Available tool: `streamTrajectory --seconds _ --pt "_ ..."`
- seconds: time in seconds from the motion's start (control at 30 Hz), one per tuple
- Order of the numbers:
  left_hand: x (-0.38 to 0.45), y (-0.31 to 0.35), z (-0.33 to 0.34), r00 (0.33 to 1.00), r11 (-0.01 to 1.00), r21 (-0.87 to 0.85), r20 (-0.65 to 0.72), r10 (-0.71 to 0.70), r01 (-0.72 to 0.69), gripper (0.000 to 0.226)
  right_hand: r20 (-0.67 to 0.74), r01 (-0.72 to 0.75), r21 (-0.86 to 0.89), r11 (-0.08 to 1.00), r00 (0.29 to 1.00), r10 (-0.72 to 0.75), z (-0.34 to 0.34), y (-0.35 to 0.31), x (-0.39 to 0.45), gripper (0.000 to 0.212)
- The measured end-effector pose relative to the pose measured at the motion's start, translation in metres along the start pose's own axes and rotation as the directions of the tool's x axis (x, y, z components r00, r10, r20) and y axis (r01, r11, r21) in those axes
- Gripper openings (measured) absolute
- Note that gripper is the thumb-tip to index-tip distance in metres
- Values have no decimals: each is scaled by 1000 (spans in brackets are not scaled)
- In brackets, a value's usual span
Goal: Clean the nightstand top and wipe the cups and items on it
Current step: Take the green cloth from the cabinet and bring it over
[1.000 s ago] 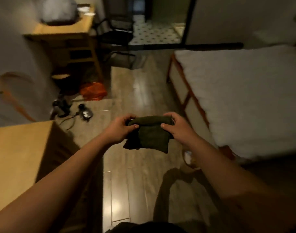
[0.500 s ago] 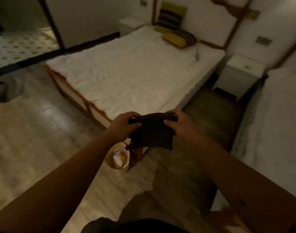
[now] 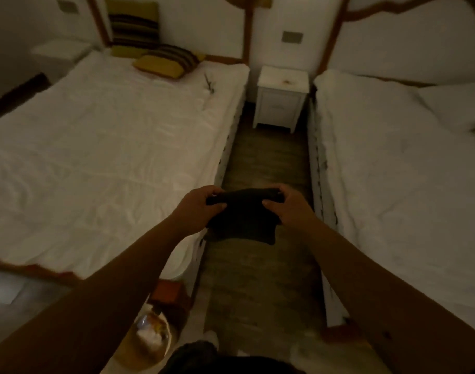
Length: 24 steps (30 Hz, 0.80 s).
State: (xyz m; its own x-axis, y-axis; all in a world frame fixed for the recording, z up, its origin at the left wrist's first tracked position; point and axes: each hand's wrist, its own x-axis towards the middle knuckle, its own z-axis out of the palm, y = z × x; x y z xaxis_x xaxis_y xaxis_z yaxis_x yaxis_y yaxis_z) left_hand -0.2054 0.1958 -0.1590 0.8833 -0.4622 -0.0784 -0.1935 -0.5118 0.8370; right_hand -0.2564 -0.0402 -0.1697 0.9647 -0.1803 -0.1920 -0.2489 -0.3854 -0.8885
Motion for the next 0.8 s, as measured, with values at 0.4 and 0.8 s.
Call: streamTrajectory --seconds 0.4,0.8 --pt "235 -2 -16 987 998 1 147 61 -62 22 -96 -89 124 988 990 102 -58 10 185 23" --pt "503 53 5 994 1000 -18 109 14 -12 18 -70 -45 71 996 996 50 -198 4 441 25"
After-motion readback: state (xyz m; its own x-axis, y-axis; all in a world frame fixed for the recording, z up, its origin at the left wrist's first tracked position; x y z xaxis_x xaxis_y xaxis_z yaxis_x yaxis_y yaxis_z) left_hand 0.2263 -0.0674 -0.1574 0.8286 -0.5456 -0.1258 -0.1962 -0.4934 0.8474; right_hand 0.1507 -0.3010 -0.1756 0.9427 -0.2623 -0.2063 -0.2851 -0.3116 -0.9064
